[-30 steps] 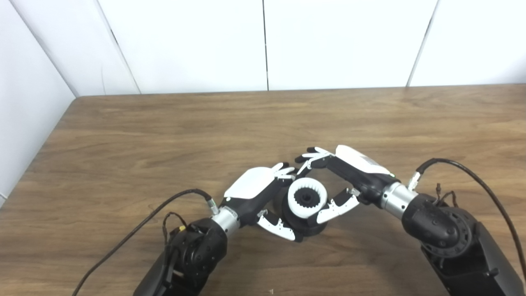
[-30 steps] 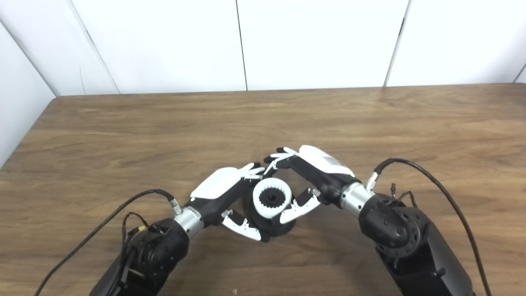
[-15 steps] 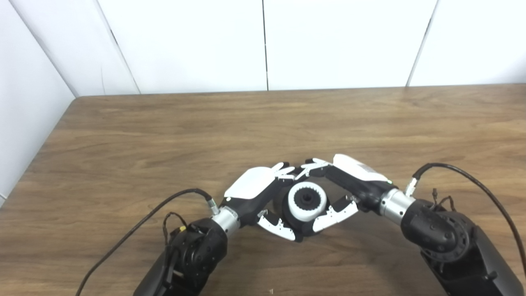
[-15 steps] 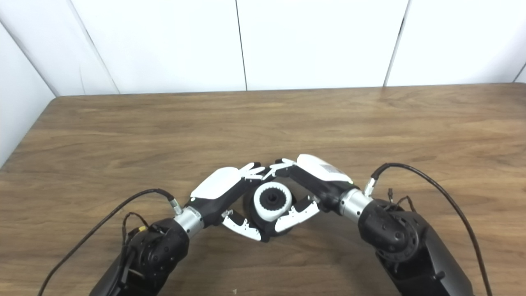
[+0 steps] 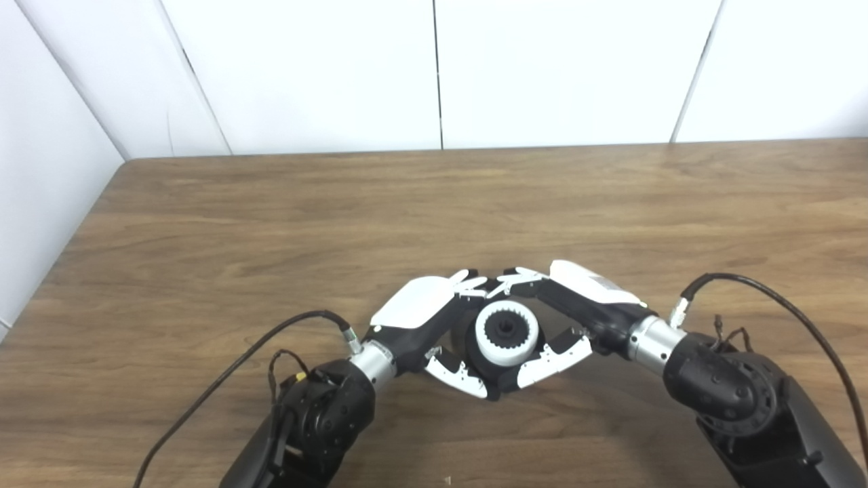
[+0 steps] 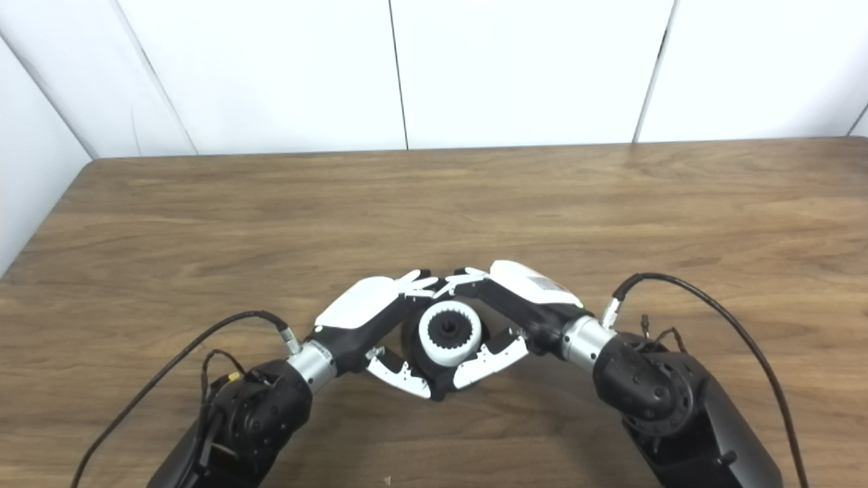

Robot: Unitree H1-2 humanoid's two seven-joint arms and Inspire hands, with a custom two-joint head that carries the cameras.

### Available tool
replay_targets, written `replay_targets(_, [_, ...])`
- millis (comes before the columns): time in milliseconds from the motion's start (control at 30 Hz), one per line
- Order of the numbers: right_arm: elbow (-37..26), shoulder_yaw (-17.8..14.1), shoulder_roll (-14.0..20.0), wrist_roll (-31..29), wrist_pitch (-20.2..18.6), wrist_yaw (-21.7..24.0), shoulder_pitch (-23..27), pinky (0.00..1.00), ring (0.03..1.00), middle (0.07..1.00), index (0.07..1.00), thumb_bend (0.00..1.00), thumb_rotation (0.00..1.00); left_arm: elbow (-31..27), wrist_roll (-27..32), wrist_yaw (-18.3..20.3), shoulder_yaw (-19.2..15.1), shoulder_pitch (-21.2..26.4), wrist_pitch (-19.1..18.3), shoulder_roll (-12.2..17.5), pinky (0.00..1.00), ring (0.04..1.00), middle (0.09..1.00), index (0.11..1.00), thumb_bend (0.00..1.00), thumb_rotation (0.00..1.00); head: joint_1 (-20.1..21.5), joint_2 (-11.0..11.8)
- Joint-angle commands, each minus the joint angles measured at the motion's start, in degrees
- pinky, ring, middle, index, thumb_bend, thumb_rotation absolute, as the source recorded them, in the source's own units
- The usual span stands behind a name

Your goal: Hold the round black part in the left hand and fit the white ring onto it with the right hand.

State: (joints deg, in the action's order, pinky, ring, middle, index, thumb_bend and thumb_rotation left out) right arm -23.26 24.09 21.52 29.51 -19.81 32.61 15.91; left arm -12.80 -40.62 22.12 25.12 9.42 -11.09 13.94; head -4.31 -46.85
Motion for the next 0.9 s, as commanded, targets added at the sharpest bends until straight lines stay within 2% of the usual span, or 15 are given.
replay_targets(0, [-0.4,-1.1,0.5,-0.2,1.7,-0.5,1.7,0.87,0.966,0.890,0.771,0.97,0.49,-0.3,-0.5,0.8,0.1,0.3,-1.0,0.1,0.93,1.000,0.945,0.665,0.73,0.28,0.0,0.1])
replay_targets(200, [-0.5,-2.4,-0.2,-1.4,1.3,-1.1,1.4,0.87,0.962,0.901,0.807,0.96,0.47,-0.2,-0.9,0.6,-0.1,0.1,-1.0,0.1,0.93,1.000,0.945,0.664,0.74,0.27,-0.1,0.3])
replay_targets(333, [-0.4,-4.1,-0.8,-3.0,1.5,-1.8,1.1,0.87,0.963,0.919,0.837,0.97,0.49,-0.2,-0.6,0.5,-0.4,-0.2,-0.9,0.1,0.93,1.000,0.946,0.666,0.74,0.28,0.1,0.5])
replay_targets(700, [-2.2,-7.4,-0.8,-4.1,-0.4,-1.9,0.5,0.85,0.973,0.925,0.838,0.99,0.49,-0.5,-0.3,0.3,-1.4,-1.0,-0.9,1.0,0.94,1.000,0.941,0.672,0.75,0.27,0.0,1.1])
replay_targets(867, [-2.6,-8.2,-1.0,-4.4,-0.7,-2.2,-0.1,0.84,0.968,0.922,0.829,1.00,0.51,-1.7,1.4,1.2,-3.3,-1.8,-2.1,1.4,0.92,0.979,0.913,0.689,0.77,0.27,-0.2,1.3])
